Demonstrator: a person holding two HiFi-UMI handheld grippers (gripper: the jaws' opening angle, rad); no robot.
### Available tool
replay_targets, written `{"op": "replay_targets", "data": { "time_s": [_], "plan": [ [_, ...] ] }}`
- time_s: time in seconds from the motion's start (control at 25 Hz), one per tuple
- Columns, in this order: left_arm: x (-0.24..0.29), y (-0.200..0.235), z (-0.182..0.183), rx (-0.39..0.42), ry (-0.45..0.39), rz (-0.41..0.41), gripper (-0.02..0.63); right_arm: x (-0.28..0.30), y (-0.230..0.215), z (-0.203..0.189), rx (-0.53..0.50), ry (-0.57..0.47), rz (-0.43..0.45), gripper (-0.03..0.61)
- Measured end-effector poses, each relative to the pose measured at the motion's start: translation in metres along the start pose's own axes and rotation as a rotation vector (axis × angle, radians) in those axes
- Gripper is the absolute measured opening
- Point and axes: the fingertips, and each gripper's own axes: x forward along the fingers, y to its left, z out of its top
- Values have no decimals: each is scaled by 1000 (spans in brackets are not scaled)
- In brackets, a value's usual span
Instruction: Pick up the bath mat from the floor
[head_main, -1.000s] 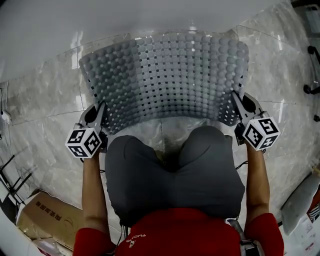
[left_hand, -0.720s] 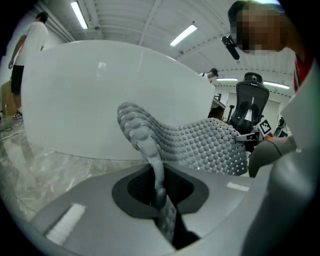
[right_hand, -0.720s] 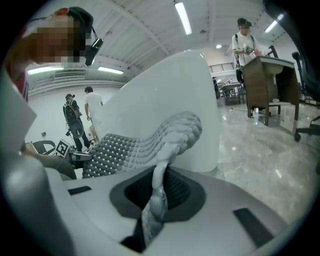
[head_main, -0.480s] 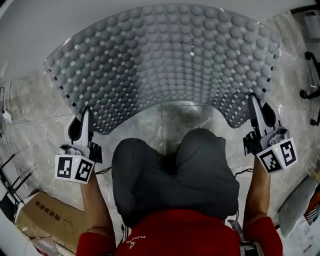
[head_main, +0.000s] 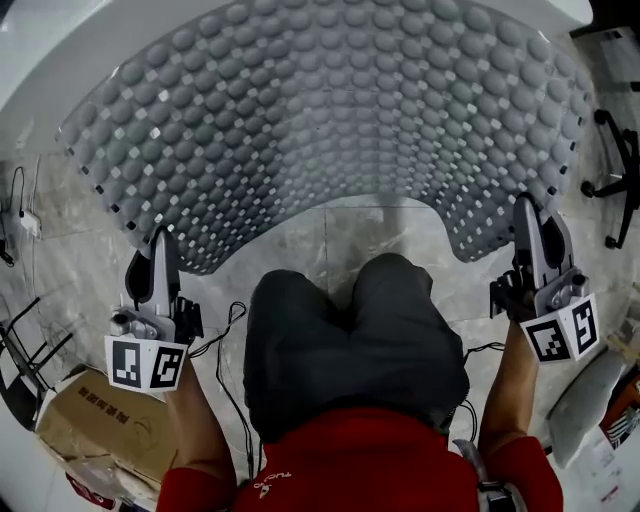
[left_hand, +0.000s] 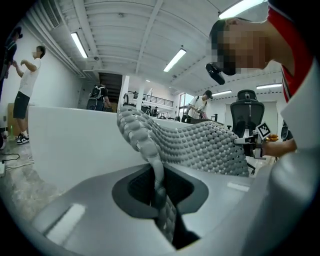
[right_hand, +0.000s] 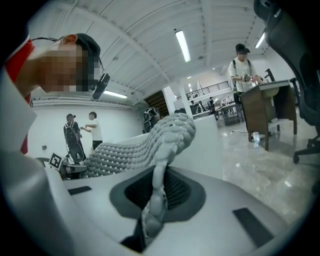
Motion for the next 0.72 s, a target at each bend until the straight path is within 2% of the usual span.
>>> {"op": "replay_targets", "data": {
  "time_s": [0.16, 0.36, 0.72],
  "plan": [
    [1, -6, 7, -7, 19, 10, 41, -3, -11, 3, 35, 0, -13, 35],
    [7, -22, 34, 17, 36, 18, 41, -6, -29, 16, 87, -14, -16, 35],
    [-4, 4, -3, -49, -27, 6, 41, 0, 1, 3, 33, -14, -30, 35]
  ]
}}
